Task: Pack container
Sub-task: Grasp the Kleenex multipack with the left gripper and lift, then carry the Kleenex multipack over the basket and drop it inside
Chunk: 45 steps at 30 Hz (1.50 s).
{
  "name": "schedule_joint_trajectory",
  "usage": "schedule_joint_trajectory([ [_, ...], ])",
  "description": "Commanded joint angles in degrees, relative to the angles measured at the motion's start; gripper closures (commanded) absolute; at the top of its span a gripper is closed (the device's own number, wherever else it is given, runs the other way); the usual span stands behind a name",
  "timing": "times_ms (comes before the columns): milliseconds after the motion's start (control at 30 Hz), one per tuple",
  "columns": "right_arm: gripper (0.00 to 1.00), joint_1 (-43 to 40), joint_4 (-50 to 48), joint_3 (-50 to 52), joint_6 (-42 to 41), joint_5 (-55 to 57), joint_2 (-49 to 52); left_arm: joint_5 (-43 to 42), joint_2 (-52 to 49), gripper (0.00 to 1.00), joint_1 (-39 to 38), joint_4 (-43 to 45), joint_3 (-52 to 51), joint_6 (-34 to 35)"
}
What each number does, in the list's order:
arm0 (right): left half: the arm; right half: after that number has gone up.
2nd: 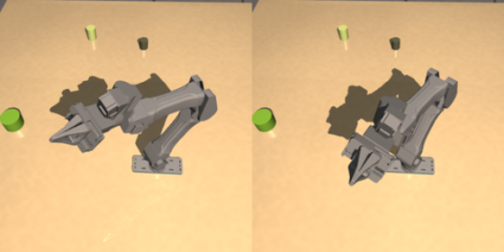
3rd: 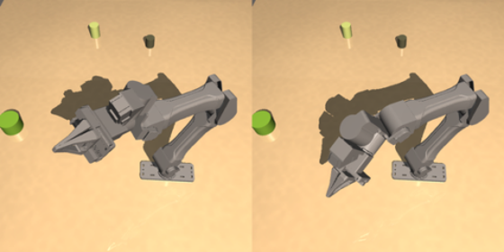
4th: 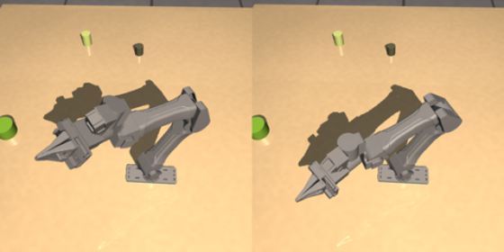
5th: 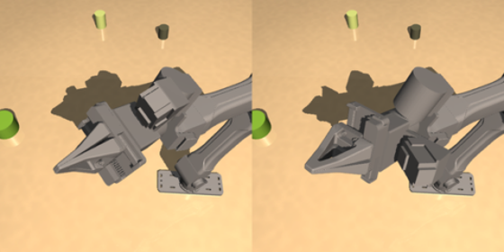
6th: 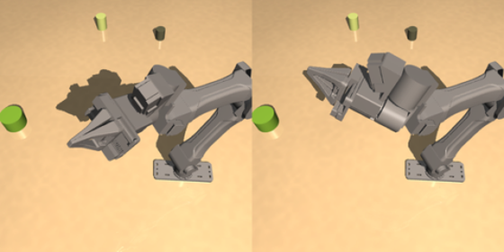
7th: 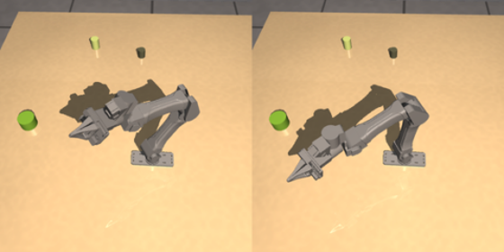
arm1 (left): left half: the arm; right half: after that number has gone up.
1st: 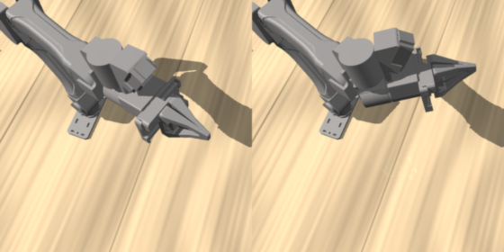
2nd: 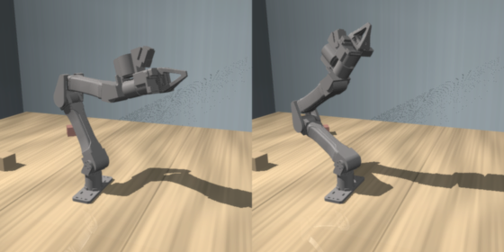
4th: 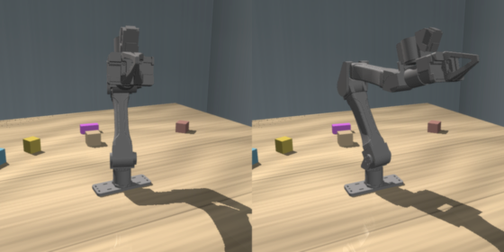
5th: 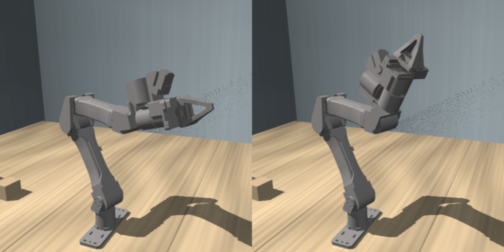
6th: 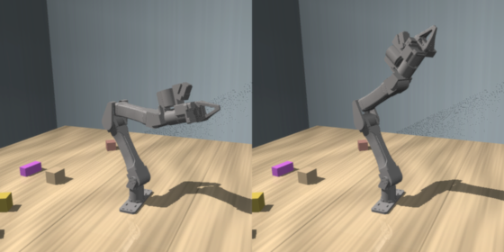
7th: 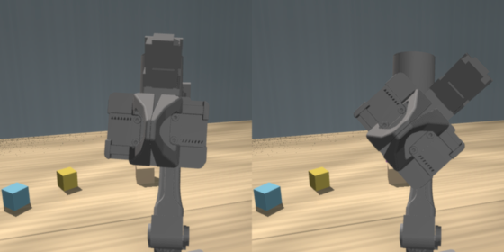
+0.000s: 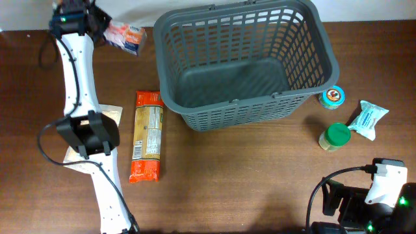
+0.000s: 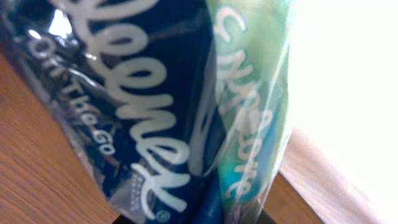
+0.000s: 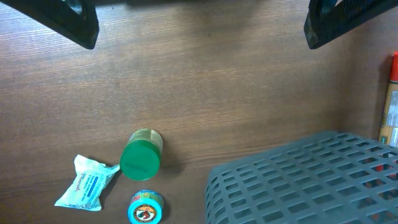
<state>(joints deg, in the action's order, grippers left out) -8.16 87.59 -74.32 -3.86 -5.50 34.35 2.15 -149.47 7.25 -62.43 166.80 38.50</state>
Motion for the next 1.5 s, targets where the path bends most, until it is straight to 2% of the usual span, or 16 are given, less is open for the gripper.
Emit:
schedule_joint_trajectory([
  [0,0.01,0.3,-0.1,0.1,0.4,-0.3,0.2,1.4,2.1,0.98,-3.5,-0.6,10.9,-18.6],
  [133,0.01,0.3,-0.1,0.1,0.4,-0.3,0.2,-6.0,6.3,0.98,-8.7,-0.2,13.0,-36.8],
  [400,0.01,0.3,-0.1,0.1,0.4,-0.3,0.2,-3.6,13.7,0.99,-18.6,-0.9,13.0,-55.8],
  [500,0.01,0.3,-0.1,0.1,0.4,-0.3,0.2,3.0,15.3,0.99,-22.2,-0.8,13.0,-59.8],
  [633,0.01,0.3,-0.1,0.1,0.4,-0.3,0.2,14.1,16.0,0.98,-24.1,-0.9,13.0,-60.1],
  [733,0.01,0.3,-0.1,0.1,0.4,-0.3,0.2,15.7,16.3,0.98,-24.1,-0.5,13.0,-62.7],
  [867,0.01,0.3,-0.1,0.1,0.4,-0.3,0.2,15.7,17.4,0.98,-24.1,4.7,13.0,-67.6],
  [933,0.01,0.3,-0.1,0.1,0.4,-0.3,0.2,12.9,18.5,0.98,-24.3,6.4,13.0,-68.8],
  [1100,0.01,0.3,-0.1,0.1,0.4,-0.3,0.2,-9.5,21.8,0.98,-26.6,2.1,13.0,-79.5],
  [1167,0.01,0.3,-0.1,0.1,0.4,-0.3,0.2,-15.1,22.1,0.98,-28.1,-0.5,13.0,-82.5],
  [1267,0.01,0.3,-0.1,0.1,0.4,-0.3,0.2,-19.2,22.1,0.98,-30.7,-4.2,12.3,-86.6],
  [1467,0.01,0.3,-0.1,0.1,0.4,-0.3,0.2,-24.3,22.1,0.98,-35.4,-7.6,7.0,-89.8],
])
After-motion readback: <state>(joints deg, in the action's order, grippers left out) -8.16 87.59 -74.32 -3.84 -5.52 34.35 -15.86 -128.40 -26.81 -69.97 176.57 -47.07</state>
